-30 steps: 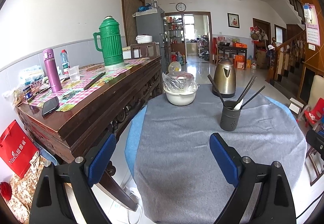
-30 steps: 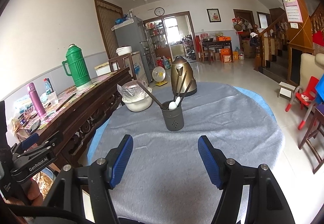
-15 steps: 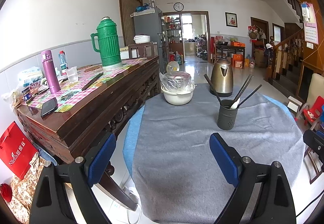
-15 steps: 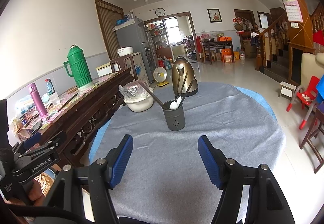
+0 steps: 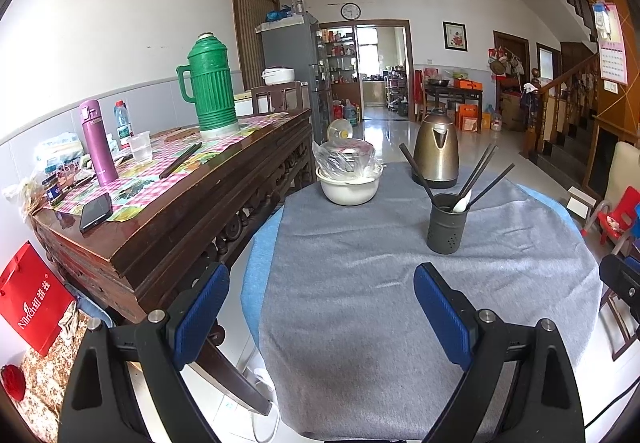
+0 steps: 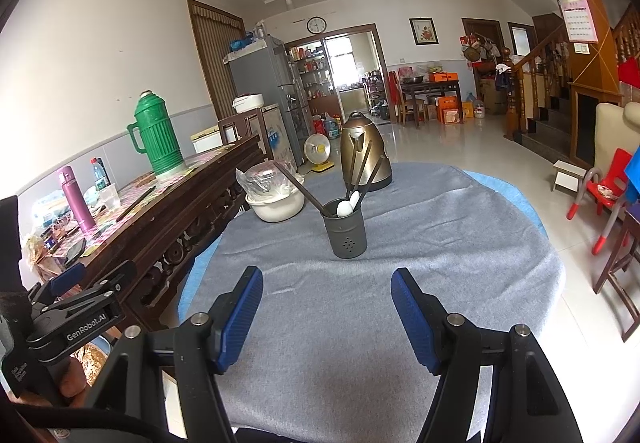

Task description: Organize utensils

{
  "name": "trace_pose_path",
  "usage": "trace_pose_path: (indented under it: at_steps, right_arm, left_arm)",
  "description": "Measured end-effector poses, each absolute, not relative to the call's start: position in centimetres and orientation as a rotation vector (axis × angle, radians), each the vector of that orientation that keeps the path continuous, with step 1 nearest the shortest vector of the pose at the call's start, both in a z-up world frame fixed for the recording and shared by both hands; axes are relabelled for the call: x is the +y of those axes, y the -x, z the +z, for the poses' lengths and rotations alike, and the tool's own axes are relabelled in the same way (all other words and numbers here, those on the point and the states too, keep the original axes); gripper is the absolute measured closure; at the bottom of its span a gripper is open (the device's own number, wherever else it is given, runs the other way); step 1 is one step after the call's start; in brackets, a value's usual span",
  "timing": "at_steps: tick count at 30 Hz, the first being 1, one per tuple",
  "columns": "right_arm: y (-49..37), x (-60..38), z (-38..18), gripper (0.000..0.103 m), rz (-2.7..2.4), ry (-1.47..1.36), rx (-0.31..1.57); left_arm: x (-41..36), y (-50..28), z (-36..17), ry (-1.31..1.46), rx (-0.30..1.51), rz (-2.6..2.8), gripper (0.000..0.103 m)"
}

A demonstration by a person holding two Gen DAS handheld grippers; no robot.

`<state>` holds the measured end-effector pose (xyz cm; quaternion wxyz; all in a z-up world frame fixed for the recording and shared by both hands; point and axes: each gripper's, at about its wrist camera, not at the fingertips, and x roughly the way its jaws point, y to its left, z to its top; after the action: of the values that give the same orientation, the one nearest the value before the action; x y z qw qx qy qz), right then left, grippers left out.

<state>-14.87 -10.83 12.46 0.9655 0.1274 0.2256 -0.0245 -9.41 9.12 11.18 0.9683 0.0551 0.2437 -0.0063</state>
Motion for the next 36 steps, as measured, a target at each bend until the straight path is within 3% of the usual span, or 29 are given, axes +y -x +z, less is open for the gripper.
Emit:
trace_pose_path:
  at_steps: [36]
  right_arm:
    - [13.4,-11.5,13.3,0.032,-0.037,-0.241,0.451]
  left_arm:
    - [8.6,7.7,11.4,-0.107,0.498,0.009,0.009]
